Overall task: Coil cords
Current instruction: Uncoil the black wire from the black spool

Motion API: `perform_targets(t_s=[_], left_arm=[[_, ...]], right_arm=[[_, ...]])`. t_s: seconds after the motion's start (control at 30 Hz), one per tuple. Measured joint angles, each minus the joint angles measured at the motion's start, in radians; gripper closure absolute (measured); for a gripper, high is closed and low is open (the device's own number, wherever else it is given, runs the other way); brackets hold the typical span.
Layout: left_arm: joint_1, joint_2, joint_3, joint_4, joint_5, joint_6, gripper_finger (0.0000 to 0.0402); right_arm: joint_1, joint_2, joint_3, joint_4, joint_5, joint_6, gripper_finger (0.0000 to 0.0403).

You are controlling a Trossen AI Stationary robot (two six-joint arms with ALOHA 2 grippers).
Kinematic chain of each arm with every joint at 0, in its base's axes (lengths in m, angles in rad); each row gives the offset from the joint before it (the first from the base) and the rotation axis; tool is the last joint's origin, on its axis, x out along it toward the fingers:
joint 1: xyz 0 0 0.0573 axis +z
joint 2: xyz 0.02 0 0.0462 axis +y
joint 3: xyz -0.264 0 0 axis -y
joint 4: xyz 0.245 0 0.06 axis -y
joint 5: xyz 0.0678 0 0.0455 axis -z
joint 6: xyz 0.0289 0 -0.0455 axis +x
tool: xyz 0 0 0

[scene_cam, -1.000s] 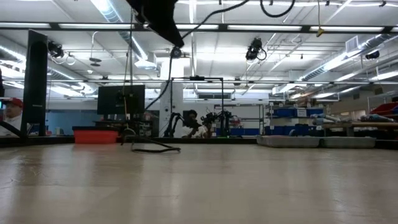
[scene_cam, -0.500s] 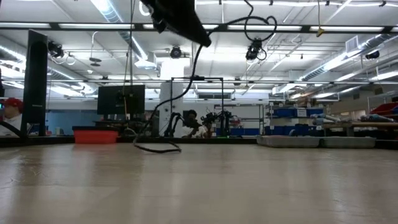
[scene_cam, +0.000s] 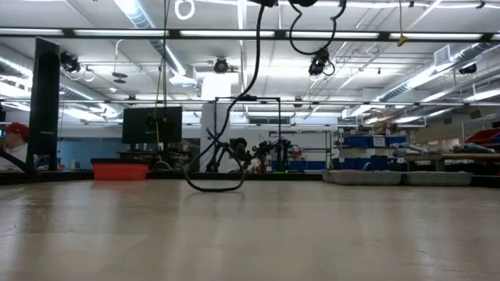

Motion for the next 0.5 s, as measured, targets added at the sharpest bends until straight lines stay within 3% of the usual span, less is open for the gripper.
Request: perform_targets(t_s=[0.2, 0.5], left_arm=[[0.019, 0.010, 0.001, 0.010, -0.056, 0.048, 0.0401], [0.023, 0.022, 0.001, 0.096, 0.053, 0.071, 0.0401]], right_arm=[[-0.003, 0.016, 0.000, -0.027, -0.088, 0.130, 0.0403], [-0.056, 0.113, 0.000, -0.034, -0.093, 0.137, 0.0403]])
